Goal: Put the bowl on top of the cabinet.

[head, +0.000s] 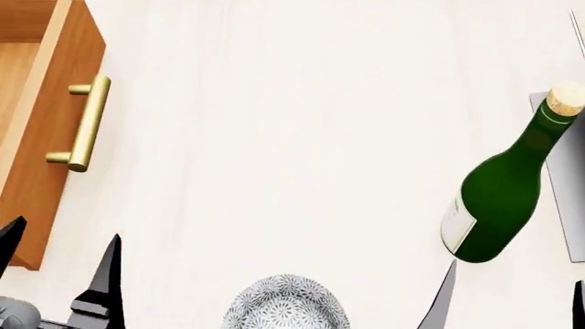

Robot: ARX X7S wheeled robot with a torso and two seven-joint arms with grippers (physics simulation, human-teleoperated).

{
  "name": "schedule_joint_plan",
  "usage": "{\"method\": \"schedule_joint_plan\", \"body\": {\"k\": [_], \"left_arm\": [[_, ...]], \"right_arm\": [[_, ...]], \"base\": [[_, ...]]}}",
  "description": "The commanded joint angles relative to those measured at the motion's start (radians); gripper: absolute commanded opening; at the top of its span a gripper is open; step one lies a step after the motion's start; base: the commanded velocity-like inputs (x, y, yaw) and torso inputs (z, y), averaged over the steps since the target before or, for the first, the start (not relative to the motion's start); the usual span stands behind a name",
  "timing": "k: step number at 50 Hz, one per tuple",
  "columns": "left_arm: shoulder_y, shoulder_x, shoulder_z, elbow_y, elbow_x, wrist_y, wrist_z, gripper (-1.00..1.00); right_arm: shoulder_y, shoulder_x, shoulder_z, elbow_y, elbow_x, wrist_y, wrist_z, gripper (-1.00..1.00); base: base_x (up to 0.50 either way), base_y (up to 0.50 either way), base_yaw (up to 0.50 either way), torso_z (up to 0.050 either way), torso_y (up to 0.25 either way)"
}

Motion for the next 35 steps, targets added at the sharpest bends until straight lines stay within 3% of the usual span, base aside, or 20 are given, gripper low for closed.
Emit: {"method": "schedule_joint_plan", "body": {"k": [1, 23, 35], "left_arm": [[-0.175, -0.073, 0.108, 0.063, -0.055, -0.235, 0.050, 1.00], [-0.505, -0.108, 0.378, -0.046, -0.154, -0.597, 0.256, 1.00], [-0.550, -0.102, 0.442, -0.073, -0.156, -0.618, 0.298, 1.00]], "right_arm": [[0.001, 0.006, 0.002, -0.002, 0.006, 0.000, 0.007, 1.00], [-0.001, 0.017, -0.011, 0.003, 0.000, -0.009, 0.014, 1.00], [-0.003, 0.022, -0.017, 0.003, -0.005, -0.014, 0.019, 1.00]], "base": [[0.00, 0.00, 0.00, 0.000, 0.000], [0.00, 0.00, 0.00, 0.000, 0.000], [0.00, 0.00, 0.00, 0.000, 0.000]]}}
